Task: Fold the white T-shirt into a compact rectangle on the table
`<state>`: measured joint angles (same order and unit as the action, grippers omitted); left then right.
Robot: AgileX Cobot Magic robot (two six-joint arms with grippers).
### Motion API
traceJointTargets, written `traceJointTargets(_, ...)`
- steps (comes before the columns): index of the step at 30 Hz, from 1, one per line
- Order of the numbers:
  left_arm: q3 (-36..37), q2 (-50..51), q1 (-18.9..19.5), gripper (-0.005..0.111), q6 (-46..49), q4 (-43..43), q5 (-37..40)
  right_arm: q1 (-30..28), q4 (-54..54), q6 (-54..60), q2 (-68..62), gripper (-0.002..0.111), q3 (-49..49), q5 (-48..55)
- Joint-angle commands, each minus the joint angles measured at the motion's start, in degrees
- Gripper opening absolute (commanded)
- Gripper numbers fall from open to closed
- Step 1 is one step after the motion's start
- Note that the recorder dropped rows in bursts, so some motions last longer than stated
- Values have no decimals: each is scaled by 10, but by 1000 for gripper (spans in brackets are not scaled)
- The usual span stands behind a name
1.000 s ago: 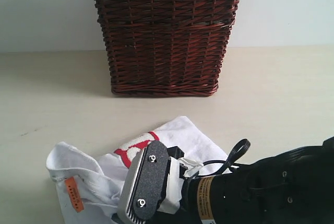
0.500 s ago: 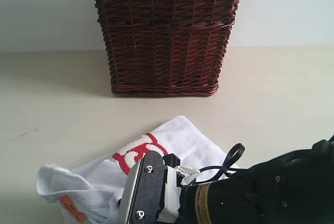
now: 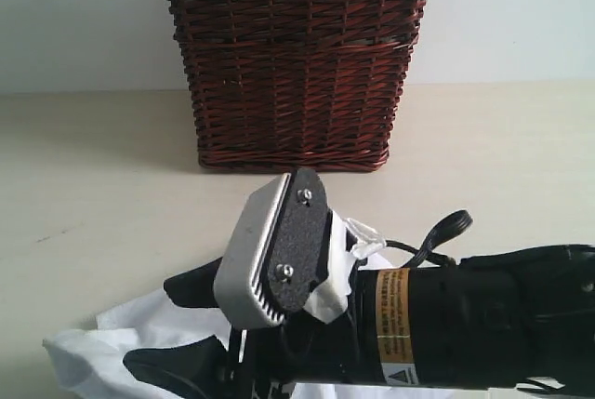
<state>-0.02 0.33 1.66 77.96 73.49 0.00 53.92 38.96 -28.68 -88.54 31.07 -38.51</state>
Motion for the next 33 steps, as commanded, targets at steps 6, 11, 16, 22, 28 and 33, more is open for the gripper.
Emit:
traceJointTargets(6, 0, -3, 1, 0, -2, 4, 0, 1, 26, -14, -48, 31, 2, 106)
traceJointTargets(11, 0, -3, 1, 0, -2, 4, 0, 1, 90, -16, -75, 0, 2, 110)
traceJointTargets(16, 0, -3, 1, 0, -2, 4, 0, 1, 117, -31, -103, 0, 2, 110)
traceJointTargets(22, 0, -3, 1, 0, -2, 4, 0, 1, 274, -201, -117, 0, 2, 89)
traceJointTargets(28, 0, -3, 1, 0, -2, 4, 0, 1, 297, -223, -117, 0, 2, 54)
traceJointTargets(33, 0, -3, 1, 0, -2, 4, 0, 1, 314, -237, -107, 0, 2, 49)
